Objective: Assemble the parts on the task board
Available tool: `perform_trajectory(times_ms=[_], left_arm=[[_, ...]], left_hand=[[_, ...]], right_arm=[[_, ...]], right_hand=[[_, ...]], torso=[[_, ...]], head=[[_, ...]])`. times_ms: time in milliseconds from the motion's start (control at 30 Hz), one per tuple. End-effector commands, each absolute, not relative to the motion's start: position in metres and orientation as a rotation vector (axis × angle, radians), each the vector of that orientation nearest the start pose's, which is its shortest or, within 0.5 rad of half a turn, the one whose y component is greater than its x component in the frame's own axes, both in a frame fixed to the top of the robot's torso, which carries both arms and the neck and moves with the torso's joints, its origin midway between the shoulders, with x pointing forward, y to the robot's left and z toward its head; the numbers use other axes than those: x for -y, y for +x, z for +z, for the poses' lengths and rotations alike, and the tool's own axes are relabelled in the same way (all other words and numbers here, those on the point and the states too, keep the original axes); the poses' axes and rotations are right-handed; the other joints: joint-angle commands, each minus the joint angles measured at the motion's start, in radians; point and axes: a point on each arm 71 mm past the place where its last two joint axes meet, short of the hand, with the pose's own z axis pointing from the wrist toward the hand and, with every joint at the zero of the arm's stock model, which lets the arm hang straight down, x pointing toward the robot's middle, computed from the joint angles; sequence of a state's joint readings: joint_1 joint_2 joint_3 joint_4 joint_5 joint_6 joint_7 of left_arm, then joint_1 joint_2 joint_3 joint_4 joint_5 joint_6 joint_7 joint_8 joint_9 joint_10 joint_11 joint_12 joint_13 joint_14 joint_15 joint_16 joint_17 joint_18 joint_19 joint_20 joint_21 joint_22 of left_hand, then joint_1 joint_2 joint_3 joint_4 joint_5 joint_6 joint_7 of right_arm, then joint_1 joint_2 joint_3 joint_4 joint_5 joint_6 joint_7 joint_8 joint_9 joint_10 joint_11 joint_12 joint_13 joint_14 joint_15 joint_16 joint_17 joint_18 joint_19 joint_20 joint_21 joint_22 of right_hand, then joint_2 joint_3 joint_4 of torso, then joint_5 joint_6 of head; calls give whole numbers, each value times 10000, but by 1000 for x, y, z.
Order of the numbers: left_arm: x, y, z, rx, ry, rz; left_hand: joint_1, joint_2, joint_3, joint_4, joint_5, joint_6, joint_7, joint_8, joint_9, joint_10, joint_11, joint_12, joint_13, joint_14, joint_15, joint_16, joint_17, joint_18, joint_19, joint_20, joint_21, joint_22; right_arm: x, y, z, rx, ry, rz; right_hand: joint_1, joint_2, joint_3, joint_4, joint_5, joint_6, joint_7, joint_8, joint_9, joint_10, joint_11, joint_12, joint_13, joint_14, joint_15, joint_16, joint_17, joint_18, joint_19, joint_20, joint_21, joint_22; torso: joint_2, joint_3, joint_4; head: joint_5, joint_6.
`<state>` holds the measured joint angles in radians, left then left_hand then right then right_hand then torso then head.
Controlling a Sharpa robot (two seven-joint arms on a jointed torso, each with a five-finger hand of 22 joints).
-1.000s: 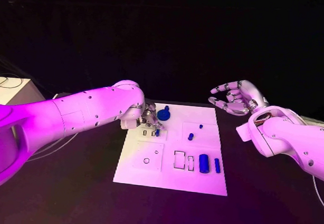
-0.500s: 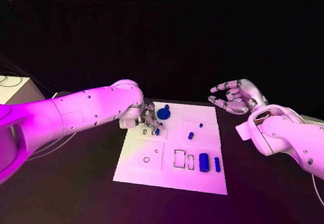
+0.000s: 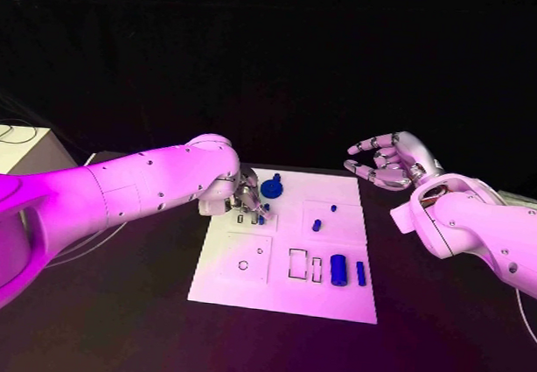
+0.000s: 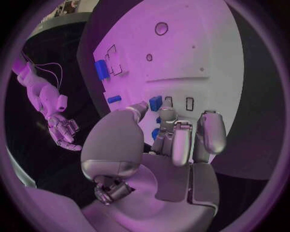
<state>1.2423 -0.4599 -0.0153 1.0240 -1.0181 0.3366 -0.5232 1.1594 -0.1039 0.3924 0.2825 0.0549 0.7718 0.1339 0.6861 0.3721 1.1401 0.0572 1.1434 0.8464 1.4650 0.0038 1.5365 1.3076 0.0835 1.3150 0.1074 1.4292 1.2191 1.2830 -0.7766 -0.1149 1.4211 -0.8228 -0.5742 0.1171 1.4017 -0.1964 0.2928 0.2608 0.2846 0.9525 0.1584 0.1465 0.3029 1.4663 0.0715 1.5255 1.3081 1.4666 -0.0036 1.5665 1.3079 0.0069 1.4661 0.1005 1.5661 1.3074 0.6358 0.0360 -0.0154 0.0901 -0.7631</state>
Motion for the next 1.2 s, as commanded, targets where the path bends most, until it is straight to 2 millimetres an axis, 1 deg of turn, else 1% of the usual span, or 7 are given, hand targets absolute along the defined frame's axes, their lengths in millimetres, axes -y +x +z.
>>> perform_trajectory(times_ms=[33, 367, 500, 767, 833, 967, 1200], left_arm=[[-157, 553, -234, -24698, -1872, -3510], [-154, 552, -235, -24701, -1924, -3608], [-154, 552, -235, -24687, -2073, -3748], [-155, 550, -236, -24792, -2358, -4063], [-155, 549, -236, -24772, -2387, -4112], [-157, 548, -235, -24668, -2473, -4224], [-162, 546, -232, -24434, -2783, -4421]], left_hand=[[22, -11, 52, 8, -27, -68, -4, 42, 9, -85, 4, -60, -8, 652, -66, -10, 1625, -60, 1, -29, 33, 2], [100, 47, 320, -20, -25, -92, -17, 81, 98, -96, -9, -70, -31, 646, -77, -17, 1619, -54, -21, -33, 26, -15], [319, 123, 905, -175, -17, -126, -47, 143, 241, -133, -45, -109, -87, 640, -108, -28, 1614, -49, -44, -54, 21, -27], [388, 11, 3312, -1488, -12, -232, -200, 741, 1148, -110, -189, -189, -182, 647, -242, -52, 1647, -47, -63, -169, 21, -14], [277, -1, 3530, -1620, -19, -232, -229, 888, 1330, -109, -225, -214, -213, 641, -261, -63, 1634, -41, -83, -185, 11, -36], [-149, -58, 4346, -2091, -22, -360, -410, 1615, 2294, -113, -373, -403, -464, 630, -385, -97, 1606, -28, -128, -294, -21, -87], [-476, -124, 5317, -2526, 4, -453, -474, 2083, 3101, 59, -446, -359, -405, 687, -464, -62, 1719, -51, -34, -374, 34, 30]], right_arm=[[206, 514, -163, -14847, 3740, 9436], [205, 514, -163, -14860, 3737, 9443], [205, 515, -164, -14876, 3741, 9438], [205, 515, -164, -14922, 3753, 9424], [205, 515, -165, -14954, 3762, 9414], [206, 515, -165, -15022, 3784, 9387], [206, 516, -166, -15072, 3802, 9364]], right_hand=[[-94, -29, 32, 33, 0, -63, 29, 22, 9, 684, 50, -24, 2285, 970, 65, -55, 2329, -48, 1006, 49, -33, 2581], [-94, -29, 32, 33, 0, -63, 29, 22, 9, 684, 50, -24, 2285, 970, 65, -55, 2329, -48, 1006, 49, -33, 2581], [-94, -29, 32, 33, 0, -63, 29, 22, 9, 684, 50, -24, 2285, 970, 65, -55, 2329, -48, 1006, 49, -33, 2581], [-108, -26, 47, 37, -42, -64, 27, 31, 14, 680, 49, -29, 2281, 967, 66, -59, 2316, -44, 1000, 52, -47, 2573], [-110, -25, 48, 37, -45, -65, 27, 31, 15, 673, 49, -38, 2274, 965, 66, -62, 2308, -37, 987, 52, -73, 2556], [-114, -27, 49, 39, -49, -67, 27, 32, 16, 660, 50, -55, 2262, 963, 66, -64, 2300, -31, 975, 52, -96, 2541], [-114, -27, 49, 39, -49, -67, 27, 32, 16, 660, 50, -55, 2262, 963, 66, -64, 2300, -31, 975, 52, -96, 2541]], torso=[[12, 2, -9], [21, -4, -4], [17, -2, 0], [21, -4, 3], [16, -4, 2], [18, -8, -3], [23, 2, -1]], head=[[0, -3], [-21, -26], [-24, -41], [-34, -68], [-42, -64], [-50, -69], [-59, -58]])
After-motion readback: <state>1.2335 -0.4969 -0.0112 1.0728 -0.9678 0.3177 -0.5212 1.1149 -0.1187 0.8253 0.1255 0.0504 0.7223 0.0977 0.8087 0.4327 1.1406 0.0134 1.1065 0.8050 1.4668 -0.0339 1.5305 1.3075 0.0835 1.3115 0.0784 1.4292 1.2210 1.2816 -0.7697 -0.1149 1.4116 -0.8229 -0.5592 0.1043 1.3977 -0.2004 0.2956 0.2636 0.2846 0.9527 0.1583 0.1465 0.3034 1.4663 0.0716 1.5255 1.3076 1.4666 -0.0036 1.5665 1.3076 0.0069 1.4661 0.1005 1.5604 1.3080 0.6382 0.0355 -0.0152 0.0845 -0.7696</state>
